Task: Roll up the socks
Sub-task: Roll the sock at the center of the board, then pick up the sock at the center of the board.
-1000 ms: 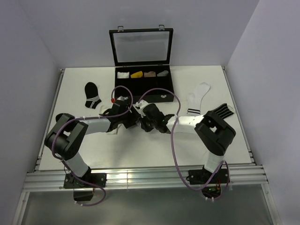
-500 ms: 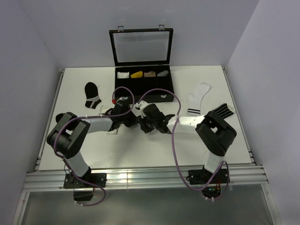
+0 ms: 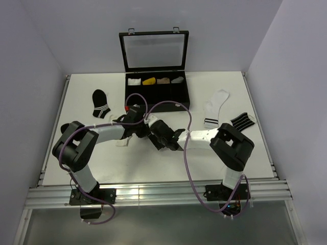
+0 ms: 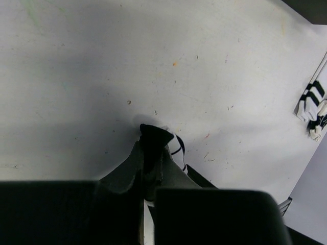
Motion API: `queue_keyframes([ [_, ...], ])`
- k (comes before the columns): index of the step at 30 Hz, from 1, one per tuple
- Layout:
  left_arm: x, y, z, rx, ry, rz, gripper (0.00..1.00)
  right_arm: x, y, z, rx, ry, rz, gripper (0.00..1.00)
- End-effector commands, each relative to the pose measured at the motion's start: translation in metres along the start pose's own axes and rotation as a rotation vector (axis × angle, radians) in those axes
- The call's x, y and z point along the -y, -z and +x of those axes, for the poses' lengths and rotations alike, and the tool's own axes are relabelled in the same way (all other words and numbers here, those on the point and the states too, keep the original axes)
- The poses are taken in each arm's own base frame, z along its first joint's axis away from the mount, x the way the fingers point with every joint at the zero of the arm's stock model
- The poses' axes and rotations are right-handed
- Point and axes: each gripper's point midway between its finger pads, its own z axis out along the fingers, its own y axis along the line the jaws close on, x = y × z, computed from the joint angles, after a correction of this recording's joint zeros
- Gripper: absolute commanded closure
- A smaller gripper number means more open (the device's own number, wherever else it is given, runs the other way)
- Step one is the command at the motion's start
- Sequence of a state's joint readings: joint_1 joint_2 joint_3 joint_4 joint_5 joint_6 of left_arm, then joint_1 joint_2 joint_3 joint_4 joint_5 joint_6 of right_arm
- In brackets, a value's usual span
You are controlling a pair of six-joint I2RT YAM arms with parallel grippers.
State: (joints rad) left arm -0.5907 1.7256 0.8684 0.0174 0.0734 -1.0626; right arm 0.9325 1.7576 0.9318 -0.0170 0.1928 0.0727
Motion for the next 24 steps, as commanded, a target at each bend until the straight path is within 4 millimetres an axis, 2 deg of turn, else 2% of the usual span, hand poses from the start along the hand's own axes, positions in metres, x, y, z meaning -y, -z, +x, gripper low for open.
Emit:
queue_keyframes([
  [1,-0.013,0.0,0.01,-0.042,-0.054,-0.069,1.0,0.001,-0.005,0.012,-0.056,0.086,0.058,0.46],
  [9,-0.011,-0.001,0.017,-0.078,-0.058,-0.053,1.0,-0.009,-0.014,0.016,-0.062,0.091,0.026,0.45],
  [12,-0.01,-0.001,0.02,-0.086,-0.06,-0.046,1.0,-0.011,-0.017,0.015,-0.065,0.092,0.015,0.49],
  [15,-0.006,0.002,0.019,-0.079,-0.056,-0.031,0.99,-0.014,-0.02,0.02,-0.085,0.093,0.003,0.63],
  [16,-0.005,0.004,0.018,-0.074,-0.055,-0.029,0.97,-0.014,-0.02,0.023,-0.093,0.09,-0.001,0.75],
  [18,-0.004,0.006,0.015,-0.059,-0.047,-0.026,0.9,-0.015,-0.018,0.027,-0.101,0.076,-0.011,0.85],
  [19,0.0,0.011,0.011,-0.044,-0.039,-0.011,0.82,-0.013,-0.016,0.031,-0.106,0.067,-0.009,0.92],
  [21,0.001,0.016,0.007,-0.026,-0.013,0.002,0.75,-0.011,-0.012,0.034,-0.111,0.044,-0.007,0.98],
  [22,0.006,0.022,-0.001,-0.001,-0.001,0.021,0.66,-0.009,-0.01,0.037,-0.119,0.038,0.0,1.0],
  [24,0.007,0.03,-0.009,0.031,0.015,0.023,0.53,-0.004,-0.004,0.037,-0.118,0.012,0.016,1.0],
])
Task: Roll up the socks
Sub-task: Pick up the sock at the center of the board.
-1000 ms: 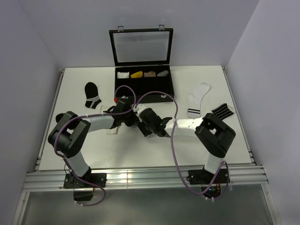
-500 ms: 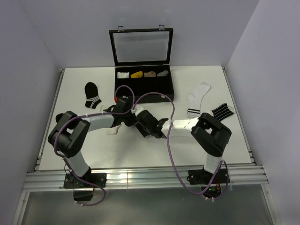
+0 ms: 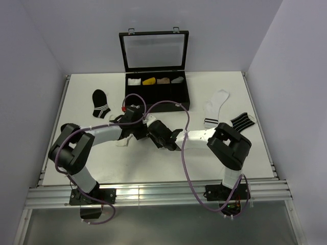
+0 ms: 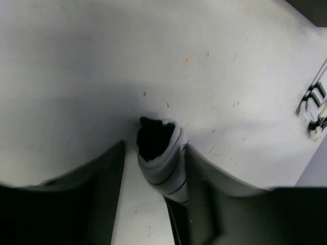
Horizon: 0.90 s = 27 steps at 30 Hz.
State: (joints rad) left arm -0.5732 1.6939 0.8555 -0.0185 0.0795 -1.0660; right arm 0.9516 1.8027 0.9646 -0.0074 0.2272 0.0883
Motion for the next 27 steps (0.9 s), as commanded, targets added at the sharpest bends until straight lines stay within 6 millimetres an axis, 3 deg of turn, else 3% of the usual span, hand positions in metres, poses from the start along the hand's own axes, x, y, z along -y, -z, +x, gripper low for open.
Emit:
queue_keyframes([
  [1,0.019,0.033,-0.018,0.077,0.006,0.057,0.42,0.002,0.007,0.041,-0.123,0.008,-0.002,1.0],
  [5,0.027,0.066,-0.043,0.169,0.036,0.086,0.23,0.014,0.022,0.031,-0.09,-0.059,0.021,1.0],
  [8,0.024,0.096,-0.071,0.286,0.058,0.08,0.18,0.023,0.031,0.021,-0.062,-0.099,0.031,1.0],
  [14,0.012,0.163,-0.116,0.507,0.064,0.04,0.1,0.056,0.061,-0.02,0.023,-0.173,0.067,1.0],
  [18,0.003,0.203,-0.136,0.622,0.043,0.007,0.09,0.086,0.084,-0.058,0.1,-0.217,0.102,1.0],
  [22,-0.008,0.228,-0.148,0.692,0.0,-0.037,0.08,0.123,0.105,-0.094,0.166,-0.264,0.148,1.0],
  [23,-0.011,0.233,-0.15,0.705,-0.032,-0.053,0.08,0.139,0.106,-0.095,0.151,-0.275,0.173,1.0],
  [24,-0.014,0.241,-0.155,0.732,-0.037,-0.064,0.07,0.151,0.113,-0.112,0.184,-0.288,0.195,1.0],
  [26,-0.019,0.249,-0.159,0.753,-0.083,-0.096,0.07,0.171,0.112,-0.118,0.177,-0.307,0.223,1.0],
  [27,-0.022,0.256,-0.162,0.774,-0.09,-0.112,0.07,0.18,0.118,-0.135,0.21,-0.321,0.228,1.0],
])
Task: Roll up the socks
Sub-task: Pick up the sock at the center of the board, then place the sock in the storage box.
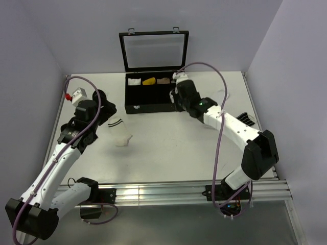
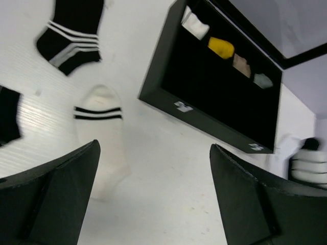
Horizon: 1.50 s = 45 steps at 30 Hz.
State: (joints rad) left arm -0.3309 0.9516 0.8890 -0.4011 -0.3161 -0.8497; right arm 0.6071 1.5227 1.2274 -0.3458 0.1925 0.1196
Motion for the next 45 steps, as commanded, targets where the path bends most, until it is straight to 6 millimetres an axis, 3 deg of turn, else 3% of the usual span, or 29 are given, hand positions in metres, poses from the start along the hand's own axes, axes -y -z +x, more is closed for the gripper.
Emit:
queue_keyframes([
  [1,-0.01,0.015,-0.034,0.095,-0.122,-0.046,0.07,0.022,0.004,-0.043,0.049,-0.025,0.029,1.0],
  [2,-0.01,0.018,-0.04,0.108,-0.139,-0.05,0.07,0.035,-0.006,-0.04,0.014,-0.047,0.053,1.0],
  [3,-0.011,0.022,-0.046,0.126,-0.151,-0.05,0.07,0.04,-0.006,-0.061,0.046,-0.07,0.059,1.0],
  [7,-0.025,0.031,-0.071,0.229,-0.215,-0.122,0.06,0.063,-0.031,-0.081,0.023,-0.161,0.096,1.0],
  [8,-0.03,0.031,-0.073,0.244,-0.221,-0.138,0.06,0.066,-0.032,-0.094,0.04,-0.179,0.1,1.0],
  [10,-0.041,0.032,-0.079,0.283,-0.229,-0.176,0.06,0.076,-0.055,-0.088,-0.002,-0.219,0.117,1.0],
  [11,-0.044,0.032,-0.079,0.291,-0.23,-0.187,0.06,0.081,-0.058,-0.1,0.016,-0.235,0.131,1.0],
  [12,-0.047,0.033,-0.08,0.303,-0.227,-0.193,0.06,0.086,-0.078,-0.088,-0.025,-0.242,0.15,1.0],
  [14,-0.054,0.03,-0.077,0.31,-0.228,-0.213,0.07,0.09,-0.092,-0.083,-0.055,-0.256,0.178,1.0],
  [15,-0.056,0.029,-0.075,0.306,-0.233,-0.218,0.07,0.092,-0.096,-0.092,-0.038,-0.259,0.188,1.0],
  [16,-0.058,0.029,-0.075,0.305,-0.238,-0.229,0.07,0.093,-0.112,-0.08,-0.069,-0.265,0.199,1.0],
  [18,-0.06,0.028,-0.075,0.307,-0.243,-0.241,0.07,0.094,-0.121,-0.082,-0.067,-0.272,0.201,1.0],
  [19,-0.062,0.027,-0.075,0.305,-0.249,-0.249,0.07,0.092,-0.133,-0.072,-0.09,-0.28,0.206,1.0],
  [26,-0.068,0.024,-0.072,0.298,-0.261,-0.281,0.07,0.087,-0.17,-0.054,-0.117,-0.349,0.191,1.0],
  [35,-0.071,0.023,-0.071,0.29,-0.266,-0.293,0.07,0.08,-0.186,-0.042,-0.117,-0.367,0.128,1.0],
  [37,-0.072,0.022,-0.07,0.288,-0.267,-0.298,0.07,0.077,-0.176,-0.053,-0.072,-0.31,0.087,1.0],
  [38,-0.073,0.022,-0.07,0.288,-0.268,-0.299,0.07,0.076,-0.176,-0.034,-0.108,-0.284,0.086,1.0],
  [45,-0.071,0.021,-0.07,0.285,-0.267,-0.288,0.08,0.077,-0.14,-0.021,-0.095,-0.004,0.017,1.0],
])
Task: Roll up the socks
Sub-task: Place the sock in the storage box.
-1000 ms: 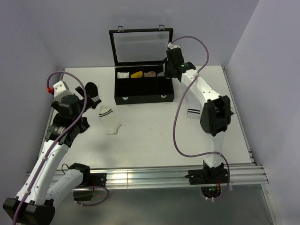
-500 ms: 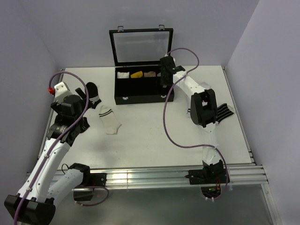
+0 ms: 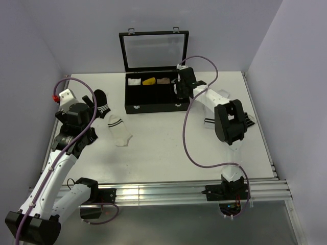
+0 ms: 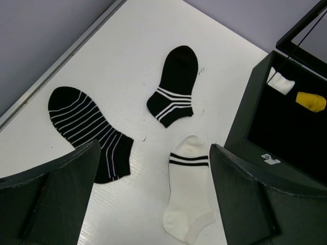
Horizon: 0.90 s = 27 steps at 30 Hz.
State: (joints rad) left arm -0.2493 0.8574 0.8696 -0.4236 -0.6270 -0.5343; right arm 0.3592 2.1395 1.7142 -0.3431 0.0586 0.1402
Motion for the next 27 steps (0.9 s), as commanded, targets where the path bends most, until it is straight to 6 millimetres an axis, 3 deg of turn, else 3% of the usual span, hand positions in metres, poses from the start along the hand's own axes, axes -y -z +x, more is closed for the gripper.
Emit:
queue_keyframes([
  [1,-0.002,-0.002,-0.004,0.02,-0.012,-0.009,0.08,-0.001,0.036,-0.014,0.073,0.178,-0.057,1.0],
  [6,-0.002,-0.003,-0.003,0.018,-0.013,-0.008,0.08,-0.006,0.039,-0.009,0.048,0.297,-0.112,1.0],
  [19,-0.001,-0.003,-0.001,0.005,-0.024,0.004,0.08,0.003,0.017,0.025,-0.131,0.546,-0.174,1.0],
  [27,0.001,-0.007,0.004,-0.012,-0.037,0.004,0.08,0.025,0.002,0.038,-0.231,0.596,-0.136,1.0],
])
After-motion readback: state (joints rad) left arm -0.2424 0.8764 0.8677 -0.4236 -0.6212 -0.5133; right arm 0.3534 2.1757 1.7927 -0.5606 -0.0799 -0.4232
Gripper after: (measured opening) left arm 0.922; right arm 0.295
